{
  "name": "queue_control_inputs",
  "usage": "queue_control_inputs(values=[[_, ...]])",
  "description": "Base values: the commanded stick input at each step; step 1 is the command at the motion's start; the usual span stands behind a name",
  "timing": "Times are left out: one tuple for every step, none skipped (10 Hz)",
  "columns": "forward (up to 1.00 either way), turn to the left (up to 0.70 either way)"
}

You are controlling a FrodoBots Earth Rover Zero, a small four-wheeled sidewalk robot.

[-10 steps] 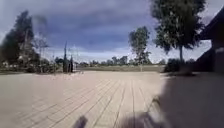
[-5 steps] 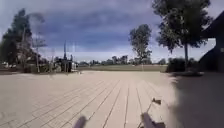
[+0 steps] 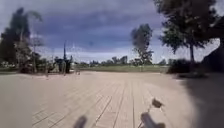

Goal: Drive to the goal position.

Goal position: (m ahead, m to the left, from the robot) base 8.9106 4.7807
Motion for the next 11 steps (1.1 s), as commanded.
queue_control_inputs(values=[[1.0, 0.38], [1.0, 0.26], [1.0, 0.09], [1.0, 0.0], [1.0, 0.0], [1.0, 0.0], [1.0, 0.0], [1.0, 0.0], [1.0, 0.0], [1.0, 0.0], [1.0, 0.0]])
